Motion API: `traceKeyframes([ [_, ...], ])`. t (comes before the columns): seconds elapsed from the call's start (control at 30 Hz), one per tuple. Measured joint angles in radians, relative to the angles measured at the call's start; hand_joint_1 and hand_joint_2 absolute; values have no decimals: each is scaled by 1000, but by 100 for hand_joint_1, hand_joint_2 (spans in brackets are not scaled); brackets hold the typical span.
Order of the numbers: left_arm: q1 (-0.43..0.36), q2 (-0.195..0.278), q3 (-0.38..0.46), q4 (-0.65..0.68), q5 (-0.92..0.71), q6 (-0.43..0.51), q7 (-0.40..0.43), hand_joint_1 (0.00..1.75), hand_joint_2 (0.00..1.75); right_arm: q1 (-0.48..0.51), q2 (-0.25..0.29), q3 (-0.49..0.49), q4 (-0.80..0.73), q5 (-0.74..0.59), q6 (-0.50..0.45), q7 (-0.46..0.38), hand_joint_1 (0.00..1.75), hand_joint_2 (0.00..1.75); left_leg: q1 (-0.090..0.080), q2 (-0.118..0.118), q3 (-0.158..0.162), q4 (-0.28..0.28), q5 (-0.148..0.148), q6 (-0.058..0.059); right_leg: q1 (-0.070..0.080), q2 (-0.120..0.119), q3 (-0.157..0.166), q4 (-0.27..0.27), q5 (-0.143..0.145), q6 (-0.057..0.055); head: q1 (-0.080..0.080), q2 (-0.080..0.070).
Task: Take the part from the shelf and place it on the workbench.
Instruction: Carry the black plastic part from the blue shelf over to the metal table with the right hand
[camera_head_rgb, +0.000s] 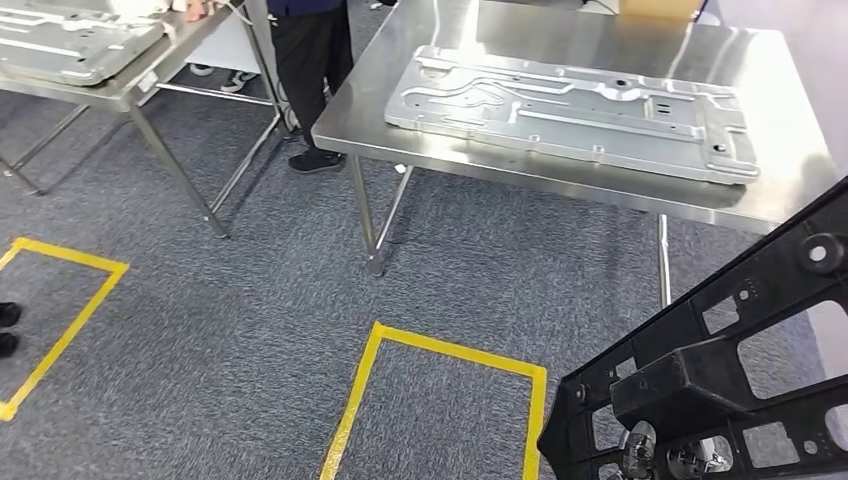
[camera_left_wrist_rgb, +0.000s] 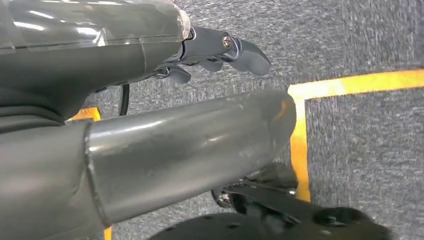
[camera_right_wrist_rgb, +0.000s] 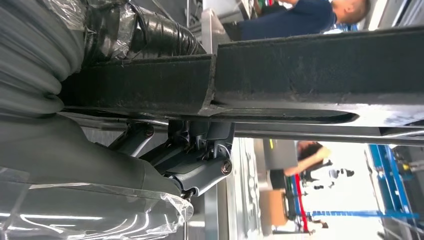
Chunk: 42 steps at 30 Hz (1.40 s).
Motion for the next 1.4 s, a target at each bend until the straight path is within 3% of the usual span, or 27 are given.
traceKeyframes([
  [0.03, 1, 0, 0, 0, 0, 0, 0, 0, 0, 0, 0, 0, 0, 0, 0, 0, 175, 175, -1, -1, -8, 5, 13, 3, 3, 10, 2, 1, -1, -1, 0, 0],
  [0.07, 2, 0, 0, 0, 0, 0, 1, 0, 0, 0, 0, 1, 0, 0, -1, 0, 175, 175, -3, -10, 5, -42, 57, 11, 6, 26, 5, 1, -2, -2, 0, 0],
  [0.13, 3, 4, 0, 0, 0, -1, 1, 0, 0, -1, 0, 3, 0, 0, -1, 1, 175, 175, -8, -46, 49, -178, 146, 33, 14, 60, 11, 4, -5, -1, 0, 0],
  [0.17, 2, 5, 0, 0, 0, -1, 1, 0, 0, -1, 0, 3, 0, 0, -1, 1, 175, 175, -11, -61, 72, -240, 174, 41, 14, 73, 11, 5, -6, 3, 0, 0],
  [0.2, 2, 6, 0, 0, 0, -1, 1, 0, 0, 0, 0, 4, 0, 0, -1, 1, 175, 175, -14, -65, 77, -253, 173, 44, 11, 81, 9, 5, -6, 8, 0, 0],
  [0.27, 0, 5, 0, 0, 0, -1, 1, 0, 0, 2, 0, 4, 0, 0, -1, 1, 175, 175, -14, -48, 83, -265, 178, 48, 7, 89, 5, 6, -5, 21, 0, 0],
  [0.33, -1, 2, 0, 0, -1, -2, 1, 0, 0, 3, 0, 4, -1, 0, -1, 1, 175, 175, -7, -28, 91, -279, 187, 56, 9, 55, -10, 38, -29, 32, 0, 0],
  [0.4, 0, 2, 0, 0, -1, -3, 1, 0, 0, 1, 0, 4, -1, 1, -1, 1, 175, 175, -5, -6, 94, -285, 189, 63, 6, 11, -60, 140, -88, 42, 1, 0],
  [0.47, 3, 2, 0, 0, -1, -5, 1, 0, 0, 1, 0, 4, -1, 3, -3, 2, 175, 175, -5, 14, 94, -285, 186, 62, -5, 0, -120, 252, -129, 53, 1, 0],
  [0.5, 3, 2, 0, 0, -1, -6, 1, 0, 0, 2, 0, 3, -1, 7, -5, 3, 175, 175, -4, 21, 96, -284, 184, 60, -11, -3, -130, 269, -124, 59, 1, 0],
  [0.53, 2, 2, 0, 0, -1, -6, 0, 0, 0, 2, 0, 3, -1, 14, -9, 4, 175, 175, -3, 27, 98, -284, 181, 56, -16, -6, -119, 246, -101, 64, 1, 0],
  [0.6, 0, 2, 0, 0, -1, -8, -1, 0, 0, 1, 0, 3, -1, 34, -20, 5, 175, 175, 0, 34, 105, -281, 174, 46, -23, -16, -50, 114, -35, 68, 1, 0],
  [0.67, -2, 3, 1, 0, 0, -9, -4, 0, 0, 1, 0, 4, 0, 53, -34, 5, 175, 175, -2, 37, 108, -276, 167, 33, -21, -22, 2, 15, -3, 60, 1, 0],
  [0.73, -3, 4, 1, 0, 0, -11, -6, 0, 0, 1, 0, 6, 0, 76, -52, 8, 175, 175, -4, 38, 110, -277, 163, 20, -13, -20, 8, 2, -5, 46, 1, 0],
  [0.83, -3, 7, 2, 0, 1, -15, -6, 0, 0, 1, 0, 14, -1, 125, -90, 19, 175, 175, 2, 23, 104, -248, 140, 5, -16, -15, 13, -6, -5, 22, 0, 0],
  [0.93, 0, 11, 5, 0, -1, -19, -4, 0, 0, -1, -2, 37, -1, 167, -131, 34, 175, 175, 3, 1, 16, -71, 53, 0, -13, -11, 17, -9, -8, 6, 0, 0],
  [0.97, 1, 12, 5, 0, -3, -20, -2, 0, 0, -2, -3, 45, -1, 178, -145, 39, 175, 175, 3, -1, -17, -13, 35, 1, -11, -8, 19, -8, -10, 3, 0, 0],
  [1.0, 3, 13, 5, 0, -4, -21, 0, 0, 0, -3, -5, 53, -1, 187, -160, 44, 175, 175, 2, -1, -36, 17, 37, 2, -8, -4, 21, -7, -13, 1, 0, 0],
  [1.03, 4, 15, 6, 0, -5, -22, 2, 0, 0, -5, -8, 61, -1, 197, -175, 50, 175, 175, 1, -2, -38, 6, 60, 5, -6, 0, 25, -6, -17, 1, 0, 0],
  [1.1, 5, 20, 6, 0, -9, -24, 5, 0, 0, -9, -18, 78, -1, 220, -210, 62, 175, 175, -2, -4, 6, -111, 141, 16, -4, 6, 36, -4, -26, 4, 0, 0],
  [1.17, 4, 26, 6, 1, -13, -24, 7, 0, 0, -15, -31, 96, -1, 246, -247, 77, 175, 175, -8, -9, 52, -220, 183, 28, -1, 10, 44, -2, -36, 13, 0, 0],
  [1.3, 3, 30, 6, 2, -15, -24, 10, 0, 0, -24, -64, 129, 0, 287, -304, 105, 175, 175, -10, -11, 77, -267, 181, 48, -1, 12, 54, 6, -35, 38, 0, 0],
  [1.37, 3, 30, 6, 2, -18, -25, 12, 0, 0, -30, -80, 142, 1, 307, -324, 118, 175, 175, -6, -10, 94, -277, 183, 59, -2, 5, 31, 56, -63, 47, 0, 0],
  [1.4, 3, 31, 6, 3, -20, -25, 13, 0, 0, -34, -88, 149, 3, 318, -333, 127, 175, 175, -5, -8, 98, -279, 181, 62, -4, 2, 2, 108, -90, 51, 0, 0],
])
